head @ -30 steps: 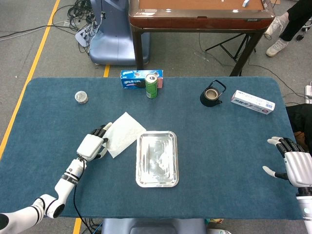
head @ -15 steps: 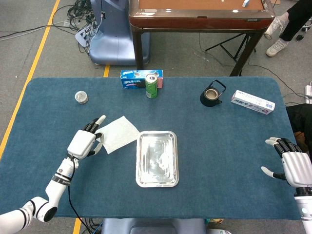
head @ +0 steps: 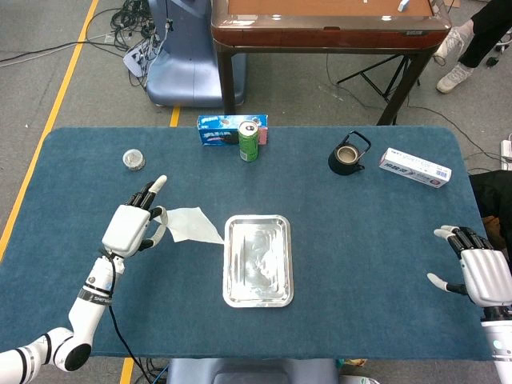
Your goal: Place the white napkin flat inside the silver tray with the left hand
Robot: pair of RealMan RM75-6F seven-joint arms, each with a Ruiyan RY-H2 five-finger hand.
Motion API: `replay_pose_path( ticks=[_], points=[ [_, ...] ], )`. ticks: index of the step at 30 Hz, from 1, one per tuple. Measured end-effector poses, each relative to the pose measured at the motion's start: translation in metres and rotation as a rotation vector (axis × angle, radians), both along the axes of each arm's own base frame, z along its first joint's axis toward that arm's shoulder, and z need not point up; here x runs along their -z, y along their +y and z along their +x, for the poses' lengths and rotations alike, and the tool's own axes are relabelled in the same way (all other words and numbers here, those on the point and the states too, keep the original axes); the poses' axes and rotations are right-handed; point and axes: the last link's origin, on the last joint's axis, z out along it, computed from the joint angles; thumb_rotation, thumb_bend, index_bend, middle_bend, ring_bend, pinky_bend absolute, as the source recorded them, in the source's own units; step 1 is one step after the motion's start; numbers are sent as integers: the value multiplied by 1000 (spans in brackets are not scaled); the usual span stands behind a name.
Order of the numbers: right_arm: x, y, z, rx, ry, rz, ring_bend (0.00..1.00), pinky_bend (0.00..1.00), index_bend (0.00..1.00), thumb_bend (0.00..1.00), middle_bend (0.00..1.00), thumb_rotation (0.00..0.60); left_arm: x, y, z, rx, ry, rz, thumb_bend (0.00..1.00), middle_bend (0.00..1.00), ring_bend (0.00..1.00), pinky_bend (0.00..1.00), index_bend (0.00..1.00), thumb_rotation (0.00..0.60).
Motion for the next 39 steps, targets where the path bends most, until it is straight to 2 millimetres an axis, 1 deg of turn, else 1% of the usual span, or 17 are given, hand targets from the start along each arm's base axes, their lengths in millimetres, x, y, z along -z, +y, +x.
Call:
replay_pose_path(
  ticks=[6,10,14,24,30,35,39],
  points=[
    [0,0,0,0,-1,0,168,265,261,69,243,600,-9,2,21,33,-26,5,515,0,0,195,606,600],
    [-1,0,0,0,-3,-2,167,265,261,70,243,600,-11,3,34,53,-41,-1,519,0,0,195,610,600],
    [-2,0,-1,0,-6,-3,168,265,261,70,243,600,-12,1,48,78,-60,-17,519,0,0,195,611,600],
    [-5,1,0,-5,-14,-12,168,264,261,70,243,600,-10,-9,95,184,-88,-40,519,0,0,195,611,600],
    [-7,2,0,-7,-18,-15,168,265,261,70,243,600,-7,-12,119,233,-91,-47,519,0,0,195,611,600],
    [-9,2,0,-9,-23,-20,168,265,261,70,243,600,-2,-15,129,246,-100,-59,519,0,0,195,611,600],
    [-10,3,0,-11,-25,-23,168,265,261,70,243,600,5,-15,125,224,-104,-73,519,0,0,195,611,600]
  ],
)
